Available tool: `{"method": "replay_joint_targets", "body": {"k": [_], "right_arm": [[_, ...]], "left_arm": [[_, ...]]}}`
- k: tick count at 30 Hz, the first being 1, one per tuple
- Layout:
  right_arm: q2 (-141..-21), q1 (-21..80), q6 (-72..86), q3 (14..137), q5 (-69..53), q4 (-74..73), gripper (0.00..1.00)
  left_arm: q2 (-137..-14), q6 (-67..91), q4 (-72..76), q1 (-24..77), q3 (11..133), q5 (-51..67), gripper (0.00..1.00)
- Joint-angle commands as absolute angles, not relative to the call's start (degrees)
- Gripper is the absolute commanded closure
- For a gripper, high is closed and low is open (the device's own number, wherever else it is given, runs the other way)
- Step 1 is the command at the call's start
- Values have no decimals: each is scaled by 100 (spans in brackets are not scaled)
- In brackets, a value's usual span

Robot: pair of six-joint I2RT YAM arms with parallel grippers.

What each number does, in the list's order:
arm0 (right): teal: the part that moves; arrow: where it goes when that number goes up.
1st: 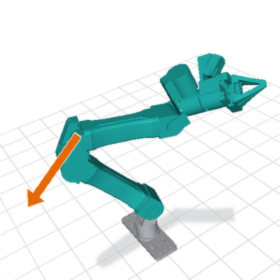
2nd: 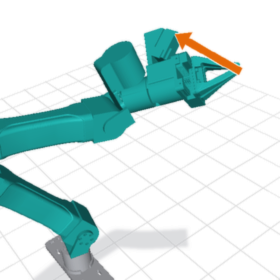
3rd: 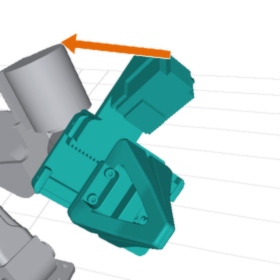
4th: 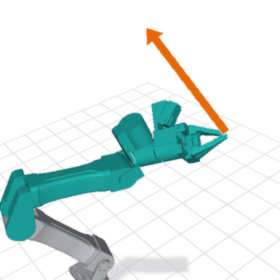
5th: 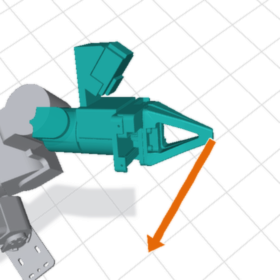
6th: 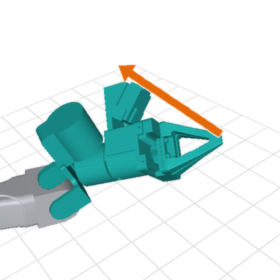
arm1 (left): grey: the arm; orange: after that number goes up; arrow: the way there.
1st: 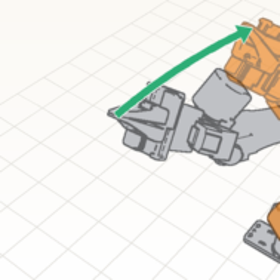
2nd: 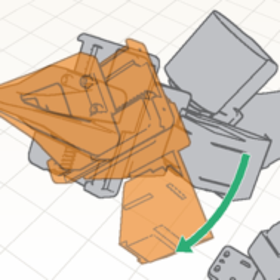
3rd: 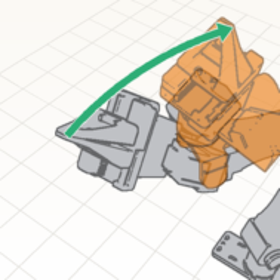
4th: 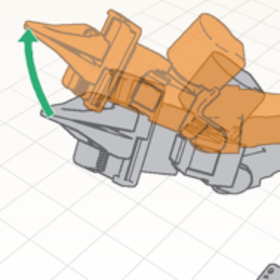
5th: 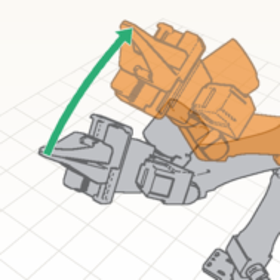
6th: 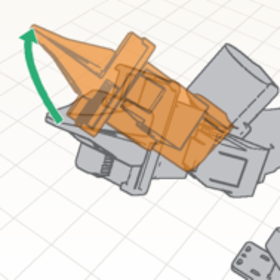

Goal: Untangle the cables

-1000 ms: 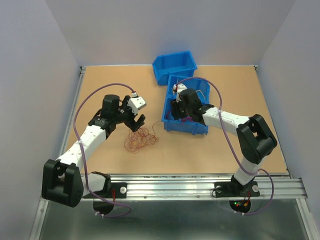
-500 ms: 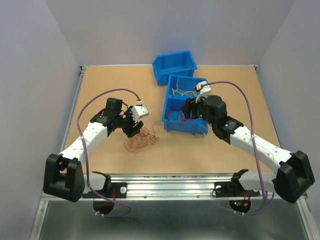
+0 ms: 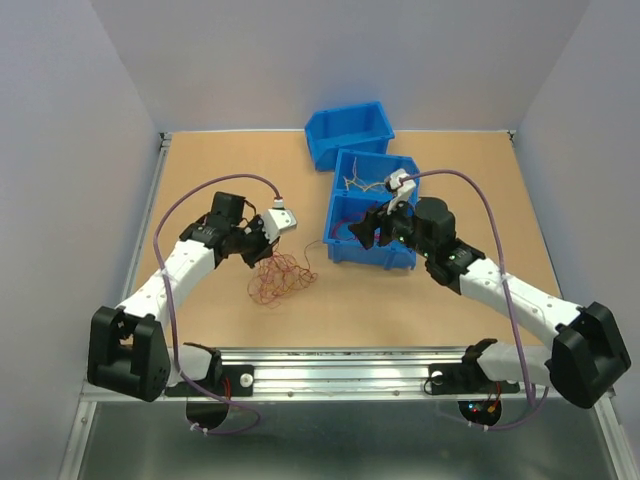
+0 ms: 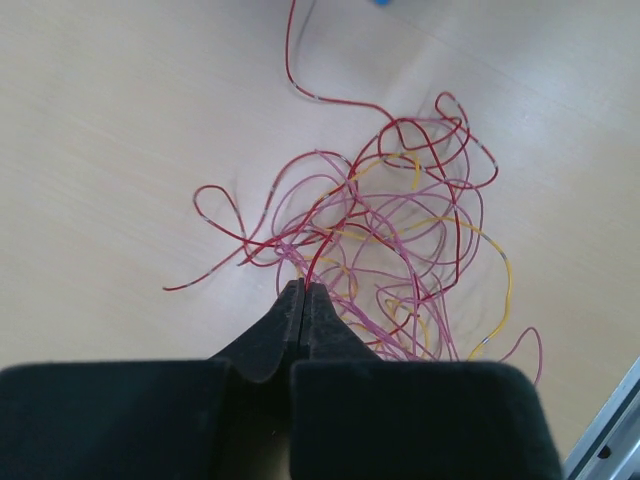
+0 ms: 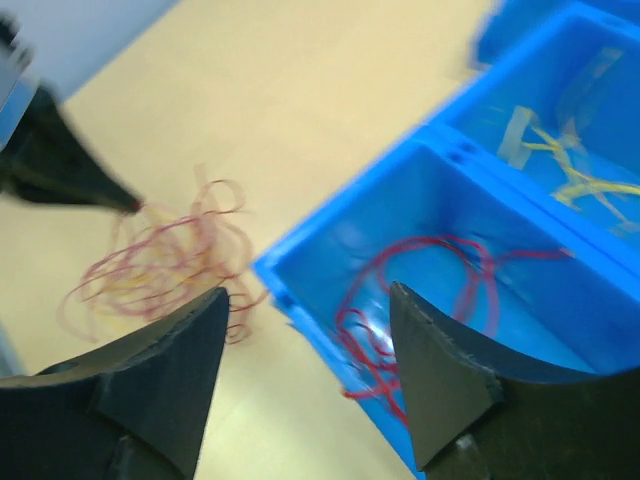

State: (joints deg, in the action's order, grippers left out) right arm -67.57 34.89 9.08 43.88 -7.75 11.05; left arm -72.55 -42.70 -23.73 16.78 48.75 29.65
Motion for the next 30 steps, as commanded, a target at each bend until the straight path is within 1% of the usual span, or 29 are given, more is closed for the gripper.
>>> {"method": "replay_joint_targets", "body": {"k": [1, 2, 4, 9, 12, 17, 18, 19, 21, 24, 25, 27, 28, 30], "right_arm": [[-7214, 3612, 904, 4210, -3011, 2854, 26], [-7459, 3665, 940, 4262, -3093, 3291, 24], [-7777, 3944, 862, 4429, -3138, 3550, 23], [-9058, 4657, 467, 5420, -2585, 3506, 22], [-9614, 4895, 475, 5730, -2435, 3988, 22], [-10684, 5264, 483, 5949, -1671, 5578, 22], [-10827, 5326, 379, 6072, -1522, 5625, 22], [-10976, 5439, 317, 6195, -1120, 5625, 22], [-11389, 5510, 194, 6503, -880, 5607, 25], [-11768, 5537, 220, 6776, -887, 5616, 46], [-11829, 5528, 220, 6829, -1010, 5634, 57], [-11978, 5537, 246, 6864, -1133, 5756, 75], [-12006, 5563, 281, 6916, -1203, 5792, 90], [-12058, 5581, 273, 6935, -1291, 5801, 93]], "left_arm": [[-6602, -4070, -2487, 1696, 5501, 3067, 100], [-6522, -4017, -2487, 1696, 5554, 3059, 100], [-6347, -3929, -2566, 1696, 5756, 3015, 100], [-6153, -3841, -2864, 1696, 6221, 2910, 100], [-6126, -3718, -2970, 1696, 6468, 2874, 100], [-6117, -3525, -3252, 1696, 7206, 2988, 100], [-6143, -3429, -3304, 1696, 7346, 2988, 100], [-6170, -3367, -3366, 1696, 7652, 2919, 100], [-6196, -3086, -3375, 1696, 7996, 2778, 100], [-6293, -2743, -3217, 1696, 8839, 2295, 100], [-6336, -2542, -3060, 1688, 9268, 2050, 100], [-6363, -2374, -2858, 1696, 9631, 1829, 100], [-6407, -2216, -2639, 1696, 9955, 1585, 100], [-6573, -2101, -2471, 1696, 10551, 1250, 100]]}}
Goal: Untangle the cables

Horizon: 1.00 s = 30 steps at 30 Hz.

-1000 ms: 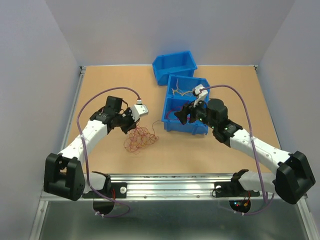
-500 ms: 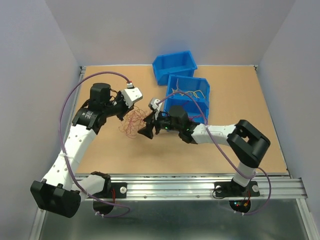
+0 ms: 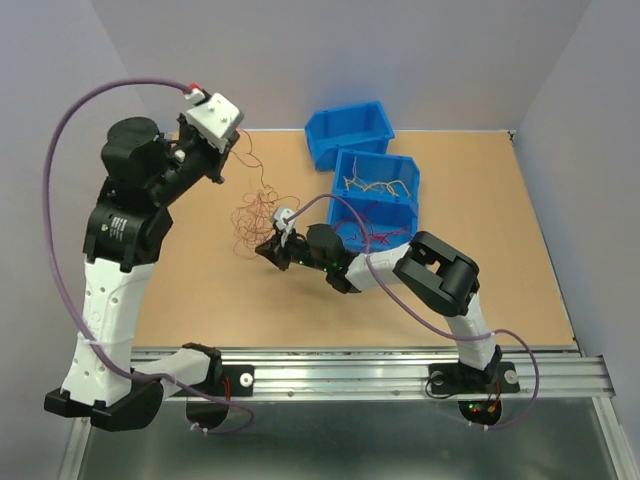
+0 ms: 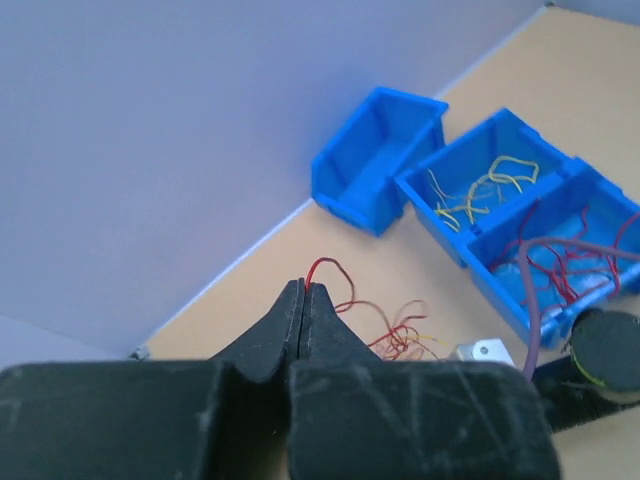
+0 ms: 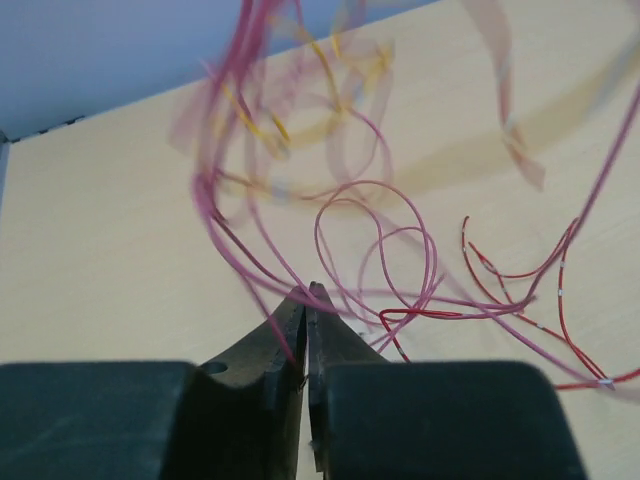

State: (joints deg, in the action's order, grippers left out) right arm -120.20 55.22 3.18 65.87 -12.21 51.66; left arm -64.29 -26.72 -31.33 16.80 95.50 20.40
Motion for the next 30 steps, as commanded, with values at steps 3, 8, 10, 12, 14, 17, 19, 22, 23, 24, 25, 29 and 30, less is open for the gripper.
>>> {"method": "replay_joint_targets", "body": {"k": [3, 8, 10, 12, 14, 17, 19, 22, 23, 24, 25, 29, 30], "right_arm": [[-12024, 5590, 185, 6865, -1336, 5818, 99], [-11857, 5599, -104, 6557, -1520, 5888, 100], [-11804, 5599, -210, 6460, -1782, 5932, 100], [-11716, 5599, -333, 6311, -2090, 5976, 97], [-11646, 5599, -474, 6206, -2433, 5994, 66], [-11453, 5599, -501, 6012, -2312, 6021, 50], [-11269, 5599, -518, 5846, -2180, 6038, 43], [-10970, 5599, -466, 5617, -1970, 6064, 40], [-10890, 5599, -440, 5538, -1934, 6091, 40], [-10794, 5599, -422, 5450, -1855, 6143, 40], [-10558, 5590, -326, 5188, -1654, 6248, 40], [-9908, 5599, -176, 4747, -1100, 6504, 39], [-9792, 5599, -176, 4668, -1029, 6504, 39]], "left_arm": [[-6784, -1899, -2365, 1696, 11151, 845, 100], [-6917, -1872, -1390, 1696, 11382, -411, 100], [-7126, -1960, -1196, 1696, 11521, -1094, 100], [-7285, -1916, -1230, 1688, 11750, -1623, 100], [-7208, -1925, -1222, 1687, 11603, -1794, 100], [-6523, -1784, -819, 1687, 10427, -882, 100], [-6198, -1793, -634, 1687, 9603, -40, 100], [-5775, -1714, -589, 1679, 8889, 507, 100], [-5583, -1749, -528, 1687, 8703, 623, 100], [-5511, -1766, -484, 1687, 8545, 737, 100], [-5406, -1758, -431, 1687, 8299, 851, 100], [-5203, -1626, -422, 1687, 7920, 1238, 100], [-5186, -1574, -422, 1687, 7875, 1335, 100]]}}
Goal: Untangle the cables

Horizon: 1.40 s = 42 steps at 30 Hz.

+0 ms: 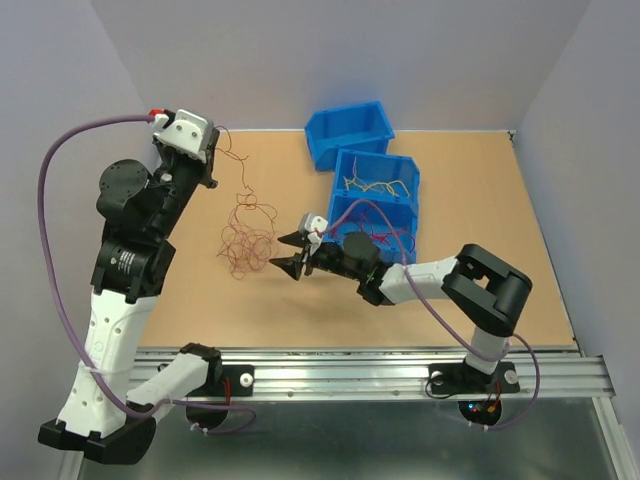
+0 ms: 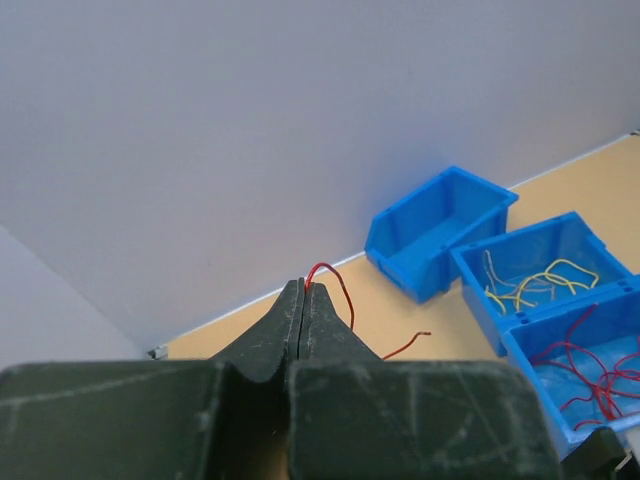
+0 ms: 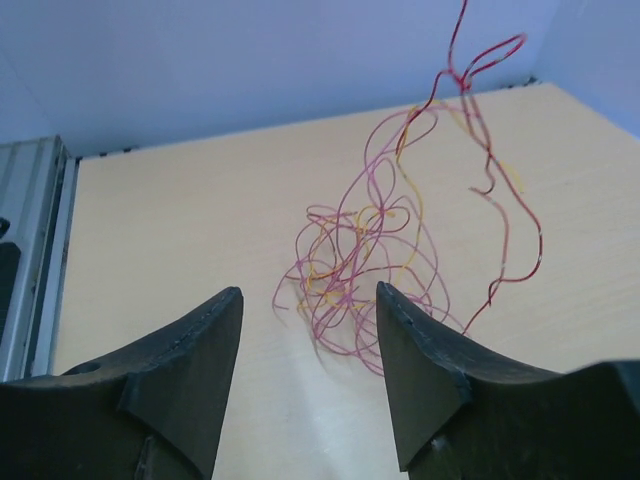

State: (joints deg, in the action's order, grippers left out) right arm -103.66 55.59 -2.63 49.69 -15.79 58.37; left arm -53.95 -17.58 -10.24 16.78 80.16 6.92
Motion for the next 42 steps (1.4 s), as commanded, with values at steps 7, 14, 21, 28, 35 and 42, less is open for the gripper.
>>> {"method": "replay_joint_targets", "body": {"k": [7, 14, 21, 28, 35, 42], "right_arm": [[-8948, 5590, -272, 4464, -536, 6381, 29], [-9474, 5310, -282, 5482, -975, 5959, 19], [-10475, 4984, -18, 6731, -853, 5950, 19], [-11372, 4843, 395, 7716, -1072, 5906, 54], [-10724, 4834, 580, 7367, -1608, 5889, 100], [-9238, 4834, 633, 6943, -1714, 5310, 99]], "left_arm": [[-5256, -1292, -588, 1687, 7796, 1985, 100], [-5423, -1178, -852, 1687, 7989, 2513, 100], [-5388, -1116, -1011, 1687, 8121, 2628, 100], [-5247, -1081, -1046, 1687, 8147, 2584, 100], [-5527, -1178, -730, 1661, 7902, 1487, 100], [-6362, -1213, -448, 1266, 7647, 1774, 61]]}}
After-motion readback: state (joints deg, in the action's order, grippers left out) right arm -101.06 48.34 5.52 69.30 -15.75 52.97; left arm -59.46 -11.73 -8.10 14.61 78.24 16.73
